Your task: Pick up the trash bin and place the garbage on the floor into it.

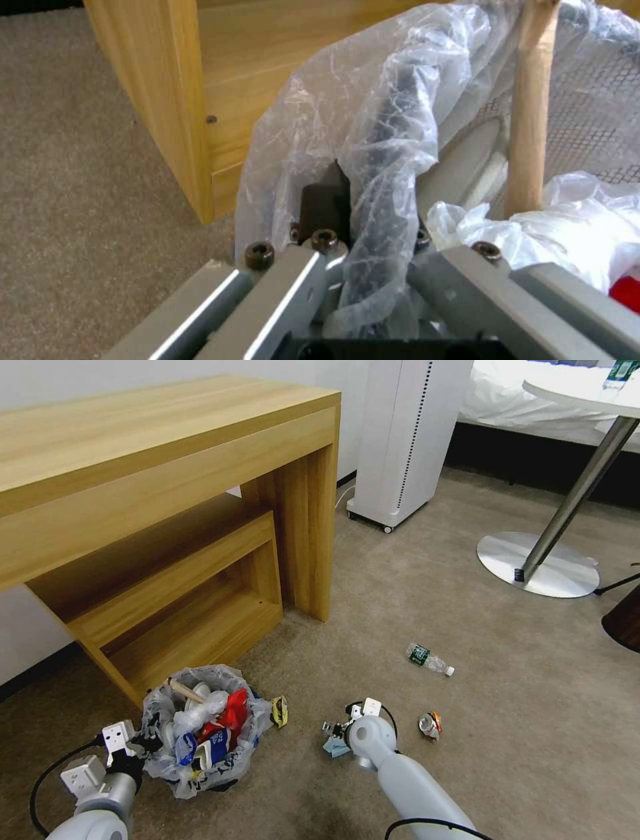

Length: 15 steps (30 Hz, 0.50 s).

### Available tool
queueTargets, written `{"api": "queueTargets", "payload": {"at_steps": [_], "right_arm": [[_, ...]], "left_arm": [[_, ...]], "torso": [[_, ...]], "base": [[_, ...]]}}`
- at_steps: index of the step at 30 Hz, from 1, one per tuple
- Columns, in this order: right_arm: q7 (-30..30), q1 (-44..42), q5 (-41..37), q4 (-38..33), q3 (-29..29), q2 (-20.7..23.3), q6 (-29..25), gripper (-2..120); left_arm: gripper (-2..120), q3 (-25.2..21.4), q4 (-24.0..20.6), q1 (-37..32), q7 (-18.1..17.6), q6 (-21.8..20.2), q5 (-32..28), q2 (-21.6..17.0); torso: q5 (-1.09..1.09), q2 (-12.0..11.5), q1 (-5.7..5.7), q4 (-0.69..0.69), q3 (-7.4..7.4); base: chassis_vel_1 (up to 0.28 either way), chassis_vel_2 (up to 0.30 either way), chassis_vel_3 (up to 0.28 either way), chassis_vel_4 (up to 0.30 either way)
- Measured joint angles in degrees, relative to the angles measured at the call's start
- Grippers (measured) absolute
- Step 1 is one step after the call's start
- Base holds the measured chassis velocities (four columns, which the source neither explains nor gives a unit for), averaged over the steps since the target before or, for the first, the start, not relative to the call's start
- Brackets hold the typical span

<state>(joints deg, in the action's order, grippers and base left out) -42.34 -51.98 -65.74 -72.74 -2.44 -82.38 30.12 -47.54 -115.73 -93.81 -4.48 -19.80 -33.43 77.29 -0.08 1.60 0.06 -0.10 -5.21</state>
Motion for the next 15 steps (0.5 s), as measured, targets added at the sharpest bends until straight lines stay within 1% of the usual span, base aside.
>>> {"api": "queueTargets", "payload": {"at_steps": [2, 3, 4, 5, 7, 8, 11, 12, 13, 15], "right_arm": [[0.07, -0.14, 0.75, 0.51, -0.08, -0.56, -0.21, 99], [0.23, -0.28, 1.64, 0.93, -0.18, -0.89, -0.48, 95], [0.23, -0.28, 1.64, 0.93, -0.18, -0.89, -0.48, 95], [0.43, -0.36, 2.45, 1.29, -0.28, -1.01, -0.86, 89], [0.92, -0.65, 3.68, 1.45, -0.50, -0.87, -1.27, 81], [0.92, -0.65, 3.68, 1.45, -0.50, -0.87, -1.27, 81], [1.35, -1.03, 4.80, 1.16, -0.80, -0.25, -1.67, 68], [1.35, -1.03, 4.80, 1.16, -0.80, -0.25, -1.67, 68], [1.43, -1.13, 5.08, 1.08, -0.91, -0.04, -1.83, 61], [1.80, -1.51, 5.73, 0.55, -0.99, 0.58, -1.98, 52]], "left_arm": [[1, 0.05, 0.21, 0.16, 0.00, 0.04, 0.00, -0.07], [1, 0.06, 0.30, 0.23, 0.00, 0.05, -0.05, -0.15], [1, 0.06, 0.30, 0.23, 0.00, 0.05, -0.05, -0.15], [1, 0.07, 0.37, 0.23, 0.00, 0.15, -0.06, -0.20], [1, 0.06, 0.54, 0.23, 0.00, 0.31, -0.08, -0.32], [1, 0.06, 0.54, 0.23, 0.00, 0.31, -0.08, -0.32], [1, 0.03, 0.69, 0.24, 0.00, 0.49, -0.09, -0.41], [1, 0.03, 0.69, 0.24, 0.00, 0.49, -0.09, -0.41], [1, 0.04, 0.75, 0.26, 0.00, 0.51, -0.09, -0.43], [1, 0.06, 0.83, 0.30, 0.01, 0.53, -0.07, -0.42]], "torso": [[0.00, 0.00, 0.00, 0.00, 0.00], [0.00, 0.00, 0.00, 0.00, 0.00], [0.00, 0.00, 0.00, 0.00, 0.00], [0.00, 0.00, 0.00, 0.00, 0.00], [0.00, 0.00, 0.00, 0.00, 0.01], [0.00, 0.00, 0.00, 0.00, 0.01], [-0.01, 0.01, 0.00, -0.01, 0.02], [-0.01, 0.01, 0.00, -0.01, 0.02], [-0.01, 0.01, 0.00, 0.00, 0.02], [0.00, 0.01, 0.00, 0.00, 0.02]], "base": [[0.000, 0.000, 0.000, 0.000], [0.000, 0.000, 0.000, 0.000], [0.000, 0.000, 0.000, 0.000], [0.000, 0.000, 0.000, 0.000], [0.000, 0.000, 0.000, 0.000], [0.000, 0.000, 0.000, 0.000], [0.000, 0.000, 0.000, 0.000], [0.000, 0.000, 0.000, 0.000], [0.000, 0.000, 0.000, 0.000], [0.000, 0.000, 0.000, 0.000]]}}
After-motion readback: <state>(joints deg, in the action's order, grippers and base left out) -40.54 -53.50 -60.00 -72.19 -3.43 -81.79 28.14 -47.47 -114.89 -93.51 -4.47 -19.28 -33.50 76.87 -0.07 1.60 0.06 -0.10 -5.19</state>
